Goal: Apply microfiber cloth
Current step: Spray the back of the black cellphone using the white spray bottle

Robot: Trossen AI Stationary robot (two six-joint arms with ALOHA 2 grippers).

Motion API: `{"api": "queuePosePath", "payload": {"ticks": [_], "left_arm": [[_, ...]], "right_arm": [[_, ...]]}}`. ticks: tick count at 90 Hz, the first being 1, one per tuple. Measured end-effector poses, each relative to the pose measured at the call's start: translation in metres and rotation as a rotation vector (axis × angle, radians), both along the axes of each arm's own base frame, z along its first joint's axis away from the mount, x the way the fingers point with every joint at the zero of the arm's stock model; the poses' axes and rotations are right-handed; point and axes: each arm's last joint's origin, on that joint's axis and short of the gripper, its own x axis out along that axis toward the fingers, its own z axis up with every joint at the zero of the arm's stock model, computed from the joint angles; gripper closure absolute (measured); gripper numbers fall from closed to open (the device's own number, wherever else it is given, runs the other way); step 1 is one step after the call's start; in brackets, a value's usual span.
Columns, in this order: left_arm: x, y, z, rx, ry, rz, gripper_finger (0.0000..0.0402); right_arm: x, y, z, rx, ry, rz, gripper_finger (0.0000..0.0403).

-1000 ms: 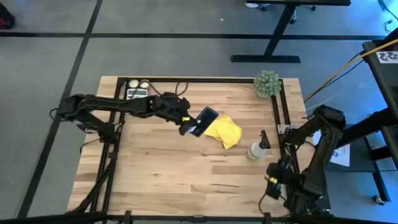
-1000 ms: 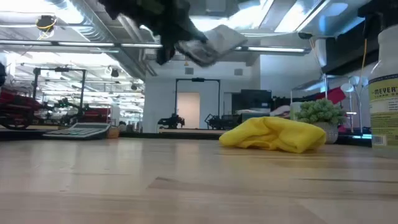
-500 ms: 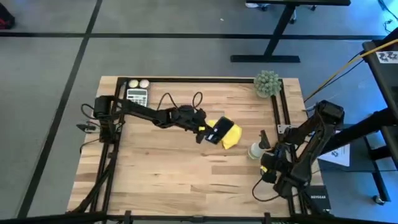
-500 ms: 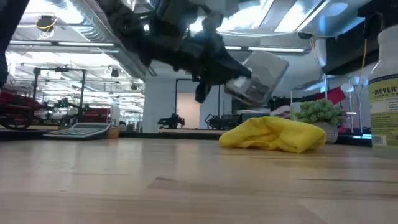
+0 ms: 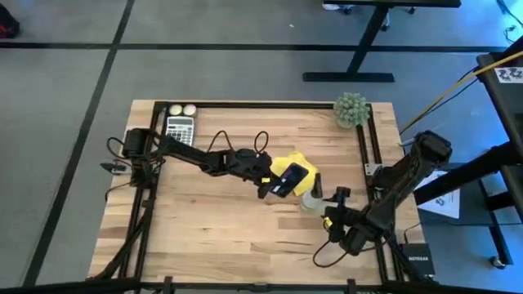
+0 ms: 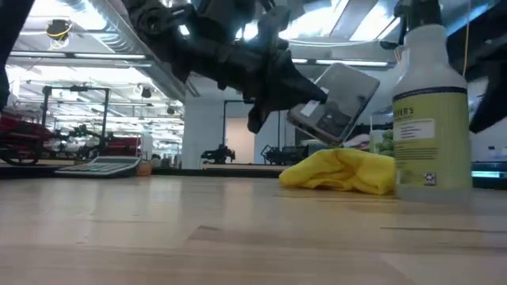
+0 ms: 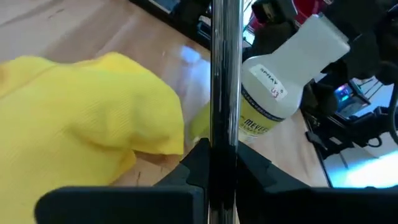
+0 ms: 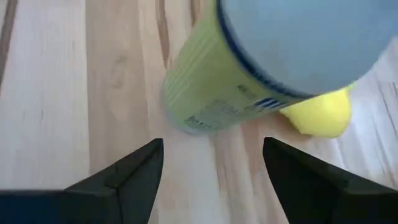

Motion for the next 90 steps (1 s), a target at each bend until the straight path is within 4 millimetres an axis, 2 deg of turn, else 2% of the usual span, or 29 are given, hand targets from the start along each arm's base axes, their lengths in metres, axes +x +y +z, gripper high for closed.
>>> {"api": "queuePosePath", "payload": {"ticks": [21, 35, 53, 61, 69, 82, 90], "left_arm": [[-0.008, -0.006, 0.023, 0.004, -0.036, -0.020, 0.0382], [-0.009, -0.010, 0.025, 0.023, -0.034, -0.032, 0.0382], [-0.009, -0.010, 0.024, 0.027, -0.027, -0.012, 0.0382], [-0.009, -0.010, 0.024, 0.019, -0.028, -0.010, 0.0382], [-0.009, -0.011, 0.024, 0.012, -0.027, -0.011, 0.0382], [-0.009, -0.011, 0.024, 0.012, -0.027, -0.013, 0.0382], [-0.009, -0.011, 0.024, 0.012, -0.027, -0.010, 0.0382]], "right_arm": [[-0.011, -0.013, 0.051, 0.156, -0.136, -0.056, 0.0143], [-0.019, -0.023, 0.069, 0.245, -0.195, -0.072, 0.0143], [-0.023, -0.032, 0.070, 0.237, -0.116, -0.072, 0.0142], [-0.023, -0.035, 0.068, 0.244, -0.089, -0.100, 0.0130], [-0.022, -0.038, 0.064, 0.246, -0.069, -0.118, 0.0097], [-0.024, -0.040, 0.055, 0.250, -0.019, -0.122, 0.0020], [-0.024, -0.040, 0.053, 0.251, -0.015, -0.124, 0.0014]]}}
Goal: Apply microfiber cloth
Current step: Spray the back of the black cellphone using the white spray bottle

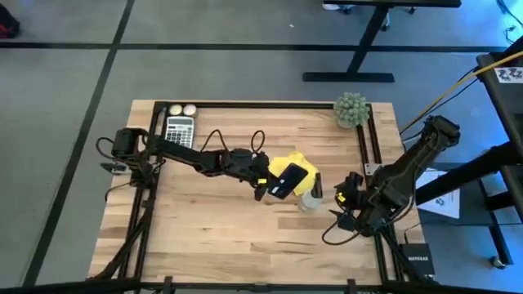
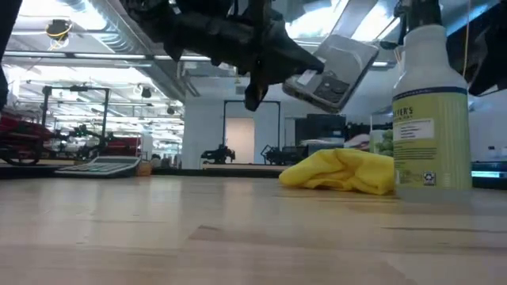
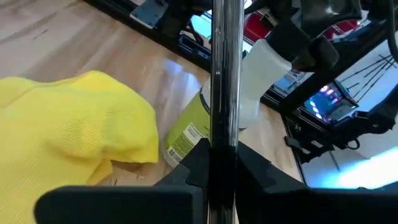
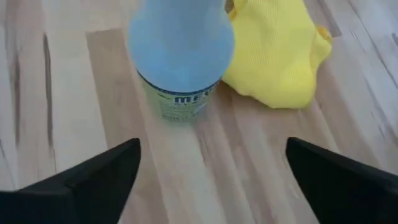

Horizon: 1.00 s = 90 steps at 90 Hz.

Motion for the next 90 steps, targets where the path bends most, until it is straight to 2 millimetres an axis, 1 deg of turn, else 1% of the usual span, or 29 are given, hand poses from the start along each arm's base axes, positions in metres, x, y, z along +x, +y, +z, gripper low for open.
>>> {"api": "queuePosePath", "payload": {"ticks": [11, 17, 35, 43, 49, 54, 62, 70, 75, 83, 90], "left_arm": [[0.000, 0.008, 0.002, -0.012, -0.005, 0.024, 0.0382], [0.000, 0.016, 0.004, -0.024, -0.015, 0.052, 0.0382], [-0.001, 0.037, 0.004, -0.042, -0.014, 0.119, 0.0382], [-0.002, 0.043, 0.004, -0.042, -0.014, 0.134, 0.0382], [-0.002, 0.048, 0.004, -0.042, -0.014, 0.148, 0.0382], [-0.003, 0.051, 0.004, -0.041, -0.016, 0.157, 0.0382], [-0.003, 0.055, 0.004, -0.043, -0.024, 0.178, 0.0382], [-0.002, 0.056, 0.008, -0.027, -0.062, 0.195, 0.0382], [-0.002, 0.057, 0.011, -0.010, -0.093, 0.200, 0.0382], [-0.001, 0.059, 0.016, 0.013, -0.145, 0.200, 0.0382], [-0.001, 0.060, 0.018, 0.053, -0.164, 0.198, 0.0382]], "right_arm": [[0.000, 0.000, 0.002, -0.006, -0.001, 0.051, 0.0038], [0.001, 0.001, 0.002, -0.023, -0.018, 0.066, 0.0045], [0.001, 0.002, 0.001, -0.029, 0.008, 0.102, 0.0050], [0.001, 0.000, 0.002, -0.089, -0.027, 0.094, 0.0050], [-0.004, -0.001, 0.006, -0.136, -0.022, 0.202, 0.0050], [-0.009, -0.006, 0.014, -0.110, -0.037, 0.247, 0.0050], [-0.020, -0.019, 0.028, -0.052, -0.134, 0.230, 0.0050], [-0.038, -0.039, 0.036, 0.001, -0.303, 0.173, 0.0050], [-0.046, -0.048, 0.040, 0.053, -0.429, 0.164, 0.0050], [-0.054, -0.055, 0.035, 0.113, -0.559, 0.213, 0.0050], [-0.052, -0.053, 0.023, 0.096, -0.626, 0.259, 0.0050]]}}
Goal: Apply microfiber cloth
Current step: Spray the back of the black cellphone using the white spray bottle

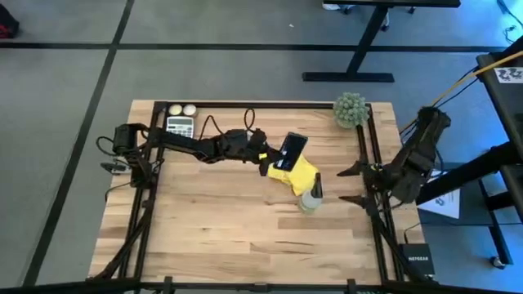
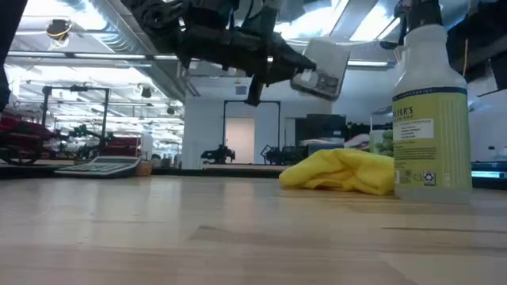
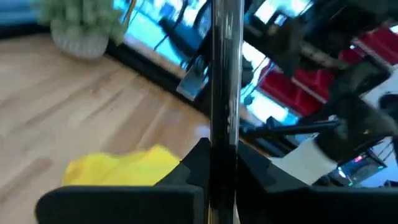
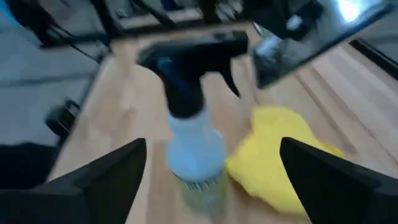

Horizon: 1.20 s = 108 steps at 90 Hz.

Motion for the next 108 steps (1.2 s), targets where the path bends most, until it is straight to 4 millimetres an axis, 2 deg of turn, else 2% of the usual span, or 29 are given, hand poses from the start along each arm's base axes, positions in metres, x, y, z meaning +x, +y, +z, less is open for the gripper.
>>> {"api": "queuePosePath", "payload": {"ticks": [12, 22, 31, 45, 57, 78, 94, 108], "left_arm": [[0.000, 0.002, 0.002, 0.051, -0.014, 0.005, 0.0382], [0.002, 0.003, 0.002, 0.077, -0.028, 0.032, 0.0382], [0.014, 0.003, -0.003, 0.095, -0.031, 0.038, 0.0382], [0.042, 0.001, -0.011, 0.193, -0.035, 0.012, 0.0382], [0.054, -0.002, -0.019, 0.209, -0.027, -0.008, 0.0382], [0.057, -0.001, -0.019, 0.214, -0.048, -0.019, 0.0382], [0.057, -0.001, -0.019, 0.214, -0.050, -0.020, 0.0382], [0.057, -0.001, -0.020, 0.209, -0.046, -0.020, 0.0382]], "right_arm": [[0.005, 0.005, -0.010, 0.013, -0.087, -0.006, 0.0050], [0.009, 0.011, -0.020, -0.010, -0.092, -0.036, 0.0050], [0.013, 0.015, -0.030, -0.085, -0.067, -0.067, 0.0050], [0.017, 0.018, -0.032, -0.116, -0.080, -0.113, 0.0050], [0.020, 0.023, -0.031, -0.101, -0.095, -0.115, 0.0050], [0.032, 0.030, -0.026, -0.164, -0.148, -0.116, 0.0050], [0.045, 0.023, -0.027, -0.203, -0.127, -0.133, 0.0050], [0.054, 0.019, -0.025, -0.149, -0.124, -0.093, 0.0050]]}}
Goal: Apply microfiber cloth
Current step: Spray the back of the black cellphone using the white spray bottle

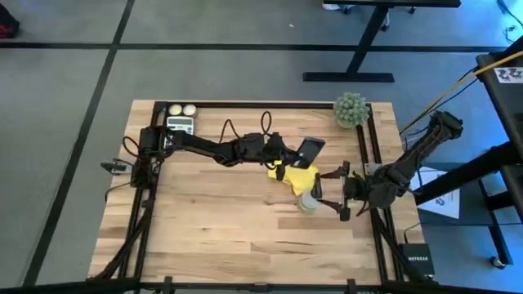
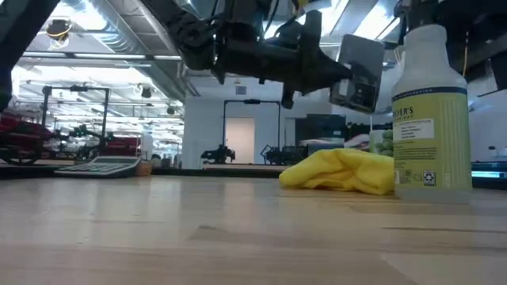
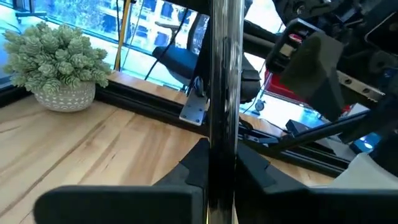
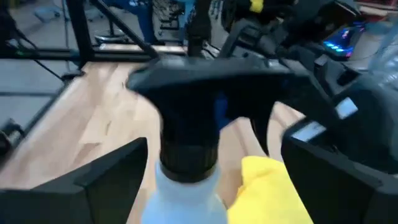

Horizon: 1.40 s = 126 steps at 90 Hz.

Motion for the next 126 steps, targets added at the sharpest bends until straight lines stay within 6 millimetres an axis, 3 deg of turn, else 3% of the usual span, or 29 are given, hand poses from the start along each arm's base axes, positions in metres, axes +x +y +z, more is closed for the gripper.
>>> {"api": "queuePosePath", "payload": {"ticks": [29, 51, 89, 126], "left_arm": [[0.000, 0.001, 0.000, -0.002, -0.004, 0.002, 0.0382], [0.001, -0.003, 0.009, 0.008, -0.099, -0.020, 0.0382], [0.002, -0.016, 0.013, 0.091, -0.122, -0.089, 0.0382], [0.019, -0.022, 0.021, 0.115, -0.063, -0.104, 0.0382]], "right_arm": [[0.013, -0.010, 0.004, 0.007, -0.028, 0.000, 0.0050], [0.022, -0.006, 0.002, 0.034, -0.035, 0.037, 0.0053], [0.024, -0.005, -0.001, 0.006, -0.017, 0.042, 0.0112], [0.024, -0.005, -0.001, -0.005, -0.012, 0.044, 0.0138]]}}
